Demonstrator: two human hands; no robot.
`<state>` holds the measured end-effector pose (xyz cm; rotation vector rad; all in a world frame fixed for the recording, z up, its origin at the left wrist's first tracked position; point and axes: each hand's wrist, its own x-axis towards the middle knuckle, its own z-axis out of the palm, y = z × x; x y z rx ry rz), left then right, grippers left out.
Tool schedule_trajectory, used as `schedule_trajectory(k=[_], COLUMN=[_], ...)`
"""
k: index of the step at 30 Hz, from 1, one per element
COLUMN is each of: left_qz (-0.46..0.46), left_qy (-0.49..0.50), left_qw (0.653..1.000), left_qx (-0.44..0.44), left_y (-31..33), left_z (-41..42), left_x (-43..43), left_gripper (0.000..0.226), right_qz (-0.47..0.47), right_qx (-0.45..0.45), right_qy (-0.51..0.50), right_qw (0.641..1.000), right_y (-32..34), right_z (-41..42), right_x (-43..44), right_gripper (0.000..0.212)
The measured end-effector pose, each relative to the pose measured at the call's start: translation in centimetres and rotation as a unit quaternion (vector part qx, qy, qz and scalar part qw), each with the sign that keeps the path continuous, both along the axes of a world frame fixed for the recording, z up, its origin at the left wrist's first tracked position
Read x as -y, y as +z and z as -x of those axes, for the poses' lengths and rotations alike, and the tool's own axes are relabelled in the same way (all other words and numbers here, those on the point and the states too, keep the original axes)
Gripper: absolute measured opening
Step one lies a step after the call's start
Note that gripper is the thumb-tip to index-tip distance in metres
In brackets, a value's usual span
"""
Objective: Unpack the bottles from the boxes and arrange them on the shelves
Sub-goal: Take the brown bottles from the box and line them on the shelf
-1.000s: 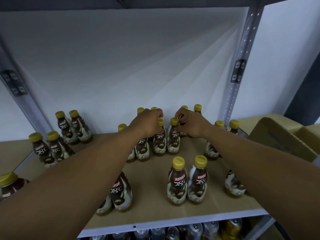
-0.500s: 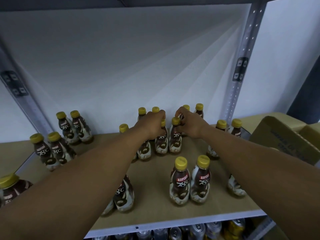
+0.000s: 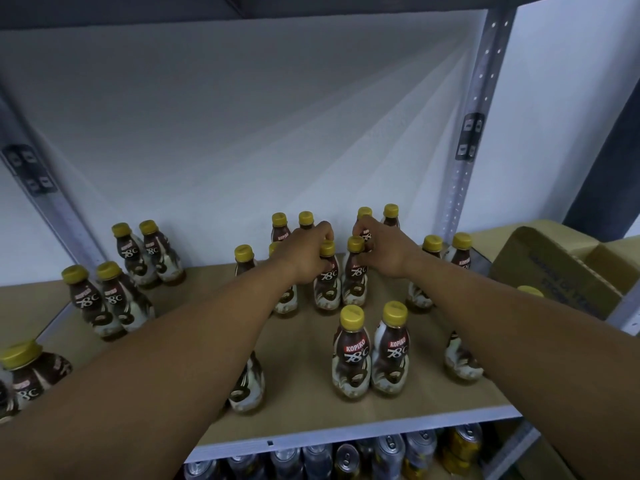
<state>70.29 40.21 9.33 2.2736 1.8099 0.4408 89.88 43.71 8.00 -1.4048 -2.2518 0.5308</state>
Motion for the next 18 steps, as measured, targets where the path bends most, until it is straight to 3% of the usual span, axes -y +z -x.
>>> schedule_trajectory(k=[12, 18], left_qz=[-0.044, -0.044], left_qy=[-0.015, -0.018], left_qw=[0.998, 0.996], left_qx=[0.051, 0.07], left_y=[-1.5, -2.1], left_z=[-0.9, -0.9], left_x=[1.7, 2.0], left_gripper=[0.046, 0.051], right_qz=[-0.007, 0.005], right_qx=[-0.015, -0.034], right_qy=[-0.015, -0.011], right_qw=[1.0, 0.999], right_y=[-0.1, -0.8], right_z=[-1.7, -1.8], right_x=[2.5, 3.1], right_gripper=[0.042, 0.055])
